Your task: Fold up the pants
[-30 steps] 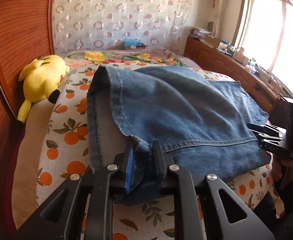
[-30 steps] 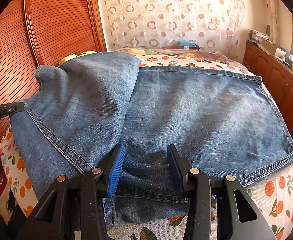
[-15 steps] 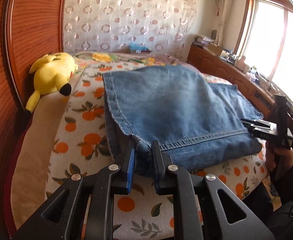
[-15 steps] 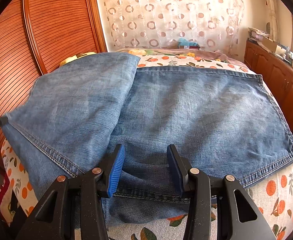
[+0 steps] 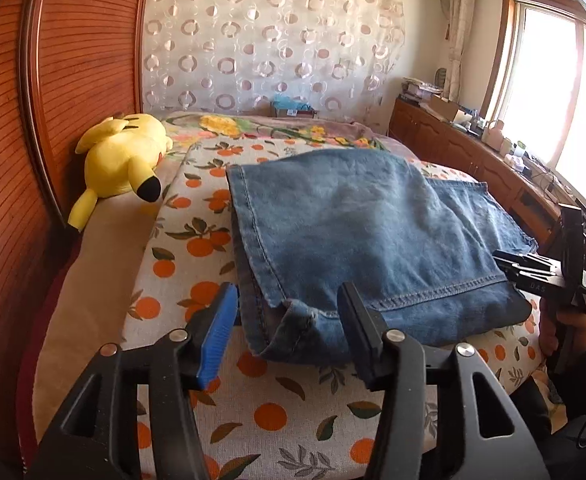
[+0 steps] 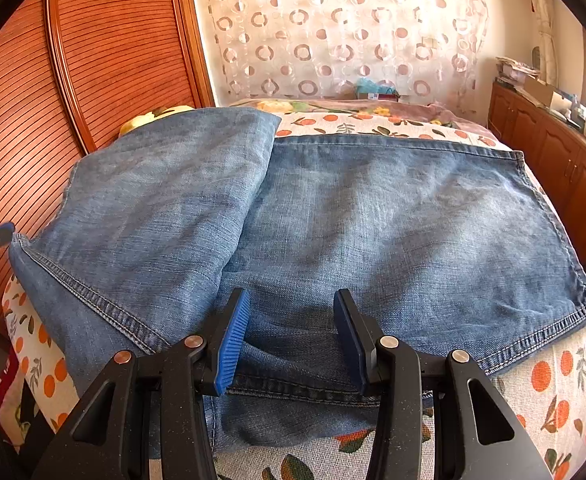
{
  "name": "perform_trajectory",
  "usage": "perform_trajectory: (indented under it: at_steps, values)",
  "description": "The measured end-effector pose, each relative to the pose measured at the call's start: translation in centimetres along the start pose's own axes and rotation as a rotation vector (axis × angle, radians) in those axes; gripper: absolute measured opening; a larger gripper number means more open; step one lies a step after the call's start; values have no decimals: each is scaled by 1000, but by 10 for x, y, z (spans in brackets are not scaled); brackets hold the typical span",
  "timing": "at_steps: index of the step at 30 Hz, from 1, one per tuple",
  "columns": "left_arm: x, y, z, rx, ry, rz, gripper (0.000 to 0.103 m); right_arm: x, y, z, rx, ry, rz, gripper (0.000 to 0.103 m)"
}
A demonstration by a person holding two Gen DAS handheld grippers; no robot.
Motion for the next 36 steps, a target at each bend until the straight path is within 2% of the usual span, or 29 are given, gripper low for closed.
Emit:
perform_trajectory:
  at_steps: [4,12,16,20,26,36]
  values:
    - [-10,2,-6,-5,-17,-23,77,1,3,2,4,8,-9,45]
    - [-33,-3,-35,16,-68,-57,78,-2,18,18,-9,38,-40,45]
    - [-37,-15,-52,37,-85,-48,78,1,28,33,-29,60,-57,45]
    - [-29,-34,-68,54,-101,-12,78,9,30,35,-34,60,-47,45]
    - [-9,-58,-75,27,-125,44,78,16,27,29,-16,67,-18,45]
    - [3,-66,-82,-25,-160,17,79,20,23,37,15,102,-1,45]
Point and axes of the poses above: each gripper's, at about its wrist camera, not at the fingertips, and y roughly against the way its jaws point, z to its left, x to its underside, the point moved 9 cm from there along -y, roughly the way its jaws point, and after that the axes turned 6 degrees about z, right-handed, at the moved point
